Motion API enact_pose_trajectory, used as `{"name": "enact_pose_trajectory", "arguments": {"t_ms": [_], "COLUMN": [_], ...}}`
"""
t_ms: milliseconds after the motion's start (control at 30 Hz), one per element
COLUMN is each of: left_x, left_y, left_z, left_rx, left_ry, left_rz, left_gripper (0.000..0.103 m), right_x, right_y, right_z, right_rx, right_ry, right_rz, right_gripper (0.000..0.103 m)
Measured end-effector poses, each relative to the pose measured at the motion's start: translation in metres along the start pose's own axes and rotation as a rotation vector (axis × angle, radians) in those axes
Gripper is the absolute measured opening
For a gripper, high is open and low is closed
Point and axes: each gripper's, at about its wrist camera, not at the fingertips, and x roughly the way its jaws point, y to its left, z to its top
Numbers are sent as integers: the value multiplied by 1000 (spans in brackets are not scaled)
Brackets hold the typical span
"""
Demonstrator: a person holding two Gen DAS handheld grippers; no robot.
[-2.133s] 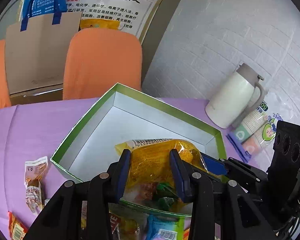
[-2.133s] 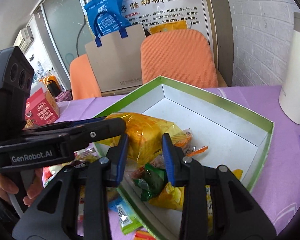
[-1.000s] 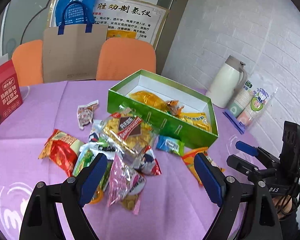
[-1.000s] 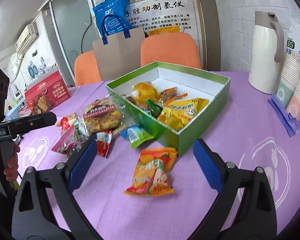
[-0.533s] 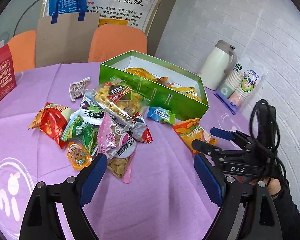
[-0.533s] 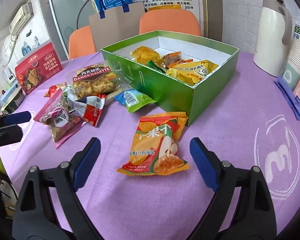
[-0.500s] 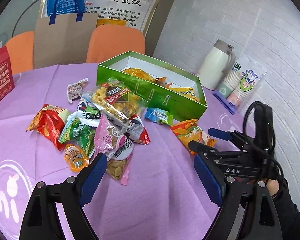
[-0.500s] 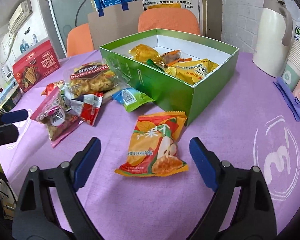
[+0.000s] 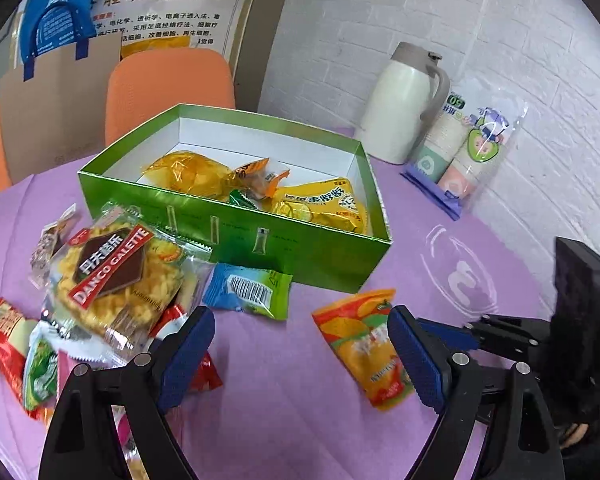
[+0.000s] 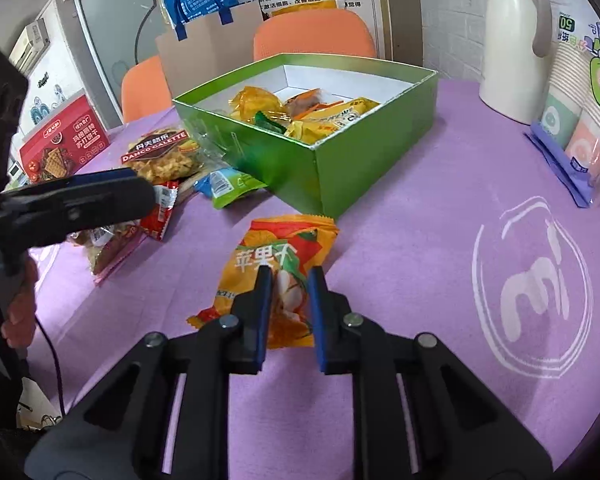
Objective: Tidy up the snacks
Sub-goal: 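Close right gripper on orange fruit-chip bag while left grasps blue-green packet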
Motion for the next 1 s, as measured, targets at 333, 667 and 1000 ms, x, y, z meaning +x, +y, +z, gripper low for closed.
{"name": "enact_pose_trajectory", "arguments": {"t_ms": [333, 667, 1000], "left_x": [57, 53, 61], "left_y": [16, 12, 10], "left_z": [10, 3, 7], "left_rx": [3, 3, 42], "left_ry": [92, 131, 128], "left_rz": [80, -7, 26], "left_gripper": [90, 62, 39], "right_x": [-9, 10, 23], "right_y": [1, 9, 16], "right_z": [-2, 2, 0], "right_rx": [3, 12, -36], "right_ry": [-22, 16, 29], "right_rz": [24, 36, -5], "right_gripper": [50, 70, 54]}}
